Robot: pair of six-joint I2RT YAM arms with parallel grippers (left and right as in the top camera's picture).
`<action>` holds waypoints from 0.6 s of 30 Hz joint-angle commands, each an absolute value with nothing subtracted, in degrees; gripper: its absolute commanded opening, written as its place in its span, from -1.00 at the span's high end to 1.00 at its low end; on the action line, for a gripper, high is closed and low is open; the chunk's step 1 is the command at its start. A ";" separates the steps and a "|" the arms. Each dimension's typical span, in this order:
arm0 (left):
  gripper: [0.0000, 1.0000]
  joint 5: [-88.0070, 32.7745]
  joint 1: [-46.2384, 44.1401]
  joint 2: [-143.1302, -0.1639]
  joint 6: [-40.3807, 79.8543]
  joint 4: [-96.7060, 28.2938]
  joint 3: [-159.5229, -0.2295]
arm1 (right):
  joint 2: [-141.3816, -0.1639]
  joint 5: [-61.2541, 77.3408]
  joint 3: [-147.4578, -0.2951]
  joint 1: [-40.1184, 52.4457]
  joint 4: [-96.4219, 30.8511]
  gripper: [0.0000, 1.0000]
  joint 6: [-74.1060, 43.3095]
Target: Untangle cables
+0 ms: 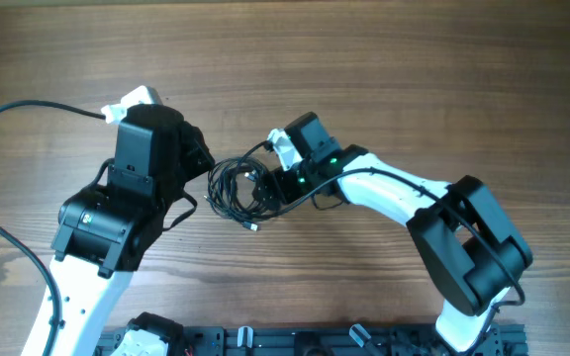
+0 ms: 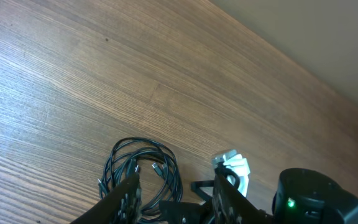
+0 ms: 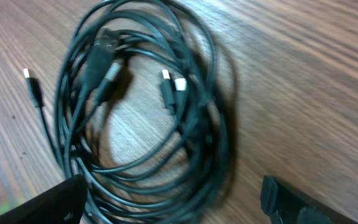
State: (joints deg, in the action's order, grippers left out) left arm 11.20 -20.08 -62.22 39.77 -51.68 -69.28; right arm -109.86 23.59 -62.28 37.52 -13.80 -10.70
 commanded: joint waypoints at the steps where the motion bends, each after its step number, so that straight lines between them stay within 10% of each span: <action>1: 0.22 10.94 -19.75 -61.52 39.03 -51.72 -69.76 | -108.88 22.90 -62.33 40.99 -11.38 -0.78 -13.72; 12: 0.21 10.94 -19.75 -61.49 39.03 -51.79 -69.76 | -111.46 14.31 -62.33 44.82 -10.48 0.02 -23.29; 18: 0.21 10.94 -19.75 -61.49 39.03 -51.79 -69.76 | -112.05 10.04 -62.28 44.82 -12.93 -0.11 -28.93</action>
